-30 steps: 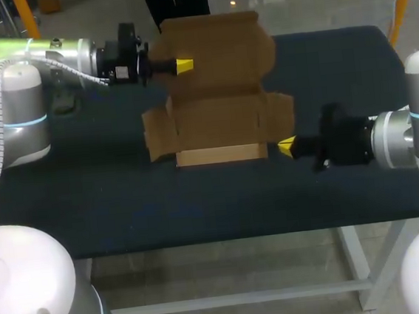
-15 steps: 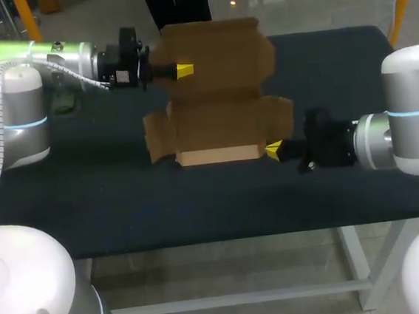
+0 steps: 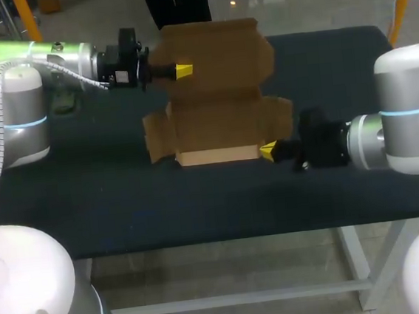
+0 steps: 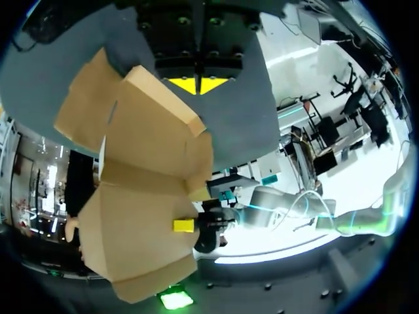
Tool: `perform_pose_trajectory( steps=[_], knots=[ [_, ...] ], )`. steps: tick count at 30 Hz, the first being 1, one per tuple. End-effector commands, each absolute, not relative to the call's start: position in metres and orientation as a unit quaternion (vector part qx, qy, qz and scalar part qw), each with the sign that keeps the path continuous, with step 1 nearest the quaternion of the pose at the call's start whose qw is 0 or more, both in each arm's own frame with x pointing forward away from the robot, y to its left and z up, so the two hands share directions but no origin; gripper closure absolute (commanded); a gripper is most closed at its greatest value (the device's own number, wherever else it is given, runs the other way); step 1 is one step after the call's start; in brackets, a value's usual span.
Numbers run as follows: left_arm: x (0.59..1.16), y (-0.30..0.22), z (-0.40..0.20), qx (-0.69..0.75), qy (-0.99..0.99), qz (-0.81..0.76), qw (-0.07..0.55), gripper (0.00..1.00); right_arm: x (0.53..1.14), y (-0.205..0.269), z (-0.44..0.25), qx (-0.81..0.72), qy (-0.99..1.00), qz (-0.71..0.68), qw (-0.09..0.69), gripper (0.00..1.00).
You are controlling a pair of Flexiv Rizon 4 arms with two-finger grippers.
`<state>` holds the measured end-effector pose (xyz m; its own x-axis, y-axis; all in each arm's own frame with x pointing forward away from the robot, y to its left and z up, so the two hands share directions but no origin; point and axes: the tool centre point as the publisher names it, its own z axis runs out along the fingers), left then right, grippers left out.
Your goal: Assemble the packaging by folding the flat box into shape, placing the metal phone stand inside, and closing the box properly
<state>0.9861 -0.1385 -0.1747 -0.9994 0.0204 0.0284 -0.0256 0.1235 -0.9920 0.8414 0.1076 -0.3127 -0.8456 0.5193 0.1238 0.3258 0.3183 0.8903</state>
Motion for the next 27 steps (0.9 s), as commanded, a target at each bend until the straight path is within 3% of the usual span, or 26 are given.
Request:
perform_pose_trajectory(
  steps=[1, 27],
  knots=[
    [0.987, -0.137, -0.176, 0.0, -0.749, 0.662, 0.019, 1.0, 0.853, 0.124, -0.333, 0.268, 0.8, 0.528, 0.096, 1.0],
    [0.987, -0.137, -0.176, 0.0, -0.749, 0.662, 0.019, 1.0, 0.888, 0.178, -0.383, 0.312, 0.794, 0.513, 0.099, 1.0]
  ],
)
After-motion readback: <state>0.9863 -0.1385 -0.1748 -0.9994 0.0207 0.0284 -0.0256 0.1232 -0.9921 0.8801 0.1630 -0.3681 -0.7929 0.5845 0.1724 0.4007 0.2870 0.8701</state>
